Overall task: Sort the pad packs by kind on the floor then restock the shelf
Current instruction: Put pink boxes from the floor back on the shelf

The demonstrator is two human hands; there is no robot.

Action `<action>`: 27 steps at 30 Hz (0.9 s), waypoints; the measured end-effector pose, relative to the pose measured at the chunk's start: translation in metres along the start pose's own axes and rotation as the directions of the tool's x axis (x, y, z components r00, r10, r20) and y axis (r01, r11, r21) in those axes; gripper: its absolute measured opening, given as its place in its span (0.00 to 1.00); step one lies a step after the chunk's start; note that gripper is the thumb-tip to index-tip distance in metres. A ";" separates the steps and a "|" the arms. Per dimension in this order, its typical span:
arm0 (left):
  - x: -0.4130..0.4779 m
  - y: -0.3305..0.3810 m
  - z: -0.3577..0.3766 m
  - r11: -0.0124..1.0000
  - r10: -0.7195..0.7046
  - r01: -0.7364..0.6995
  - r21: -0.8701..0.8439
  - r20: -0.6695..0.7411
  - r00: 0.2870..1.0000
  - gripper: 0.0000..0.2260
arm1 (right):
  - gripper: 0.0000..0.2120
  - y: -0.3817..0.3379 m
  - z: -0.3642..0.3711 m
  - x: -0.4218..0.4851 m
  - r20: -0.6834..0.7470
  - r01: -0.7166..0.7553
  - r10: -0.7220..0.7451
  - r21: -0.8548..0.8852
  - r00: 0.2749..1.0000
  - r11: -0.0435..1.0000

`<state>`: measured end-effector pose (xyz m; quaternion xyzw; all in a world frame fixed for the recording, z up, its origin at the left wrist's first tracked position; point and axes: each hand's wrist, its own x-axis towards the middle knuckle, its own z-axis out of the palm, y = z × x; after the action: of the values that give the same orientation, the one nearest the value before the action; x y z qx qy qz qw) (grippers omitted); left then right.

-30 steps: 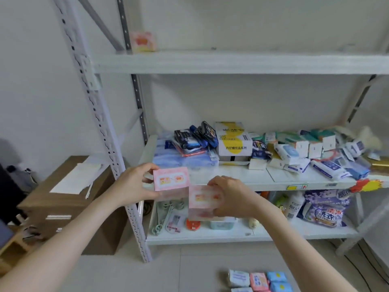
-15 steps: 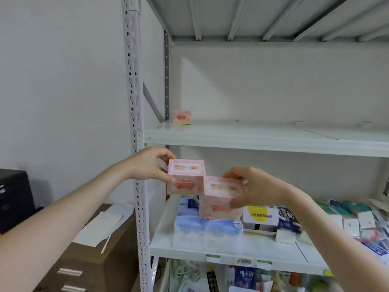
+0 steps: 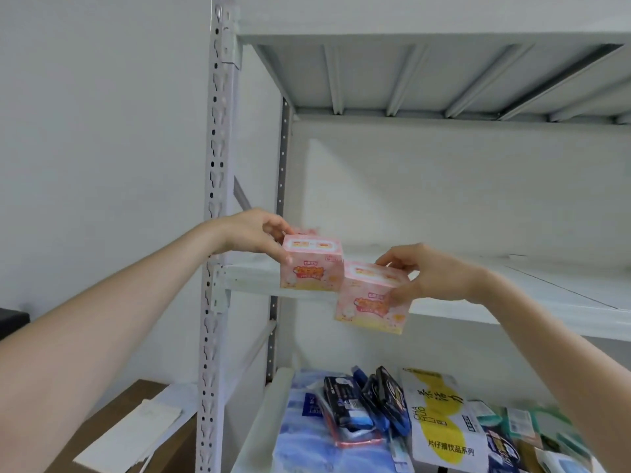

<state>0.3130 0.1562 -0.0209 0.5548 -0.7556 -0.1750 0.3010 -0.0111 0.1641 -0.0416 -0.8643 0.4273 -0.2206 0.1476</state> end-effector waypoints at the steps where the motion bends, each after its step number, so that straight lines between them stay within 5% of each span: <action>1: 0.012 -0.002 -0.003 1.000 -0.008 0.008 -0.004 0.006 1.000 0.22 | 0.23 0.004 -0.002 0.012 -0.003 -0.002 0.002 0.003 1.000 1.000; 15: 0.168 -0.066 -0.037 0.981 -0.133 0.150 -0.123 0.133 0.982 0.19 | 0.21 0.058 -0.015 0.168 -0.027 -0.030 0.031 0.036 0.999 0.999; 27: 0.223 -0.124 -0.020 0.900 -0.258 0.304 -0.311 0.182 0.949 0.24 | 0.20 0.088 -0.005 0.251 0.138 -0.040 0.022 0.130 0.990 0.991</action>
<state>0.3713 -0.0928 -0.0219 0.5855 -0.6454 -0.3800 0.3103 0.0623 -0.0902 -0.0121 -0.8588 0.4139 -0.1868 0.2370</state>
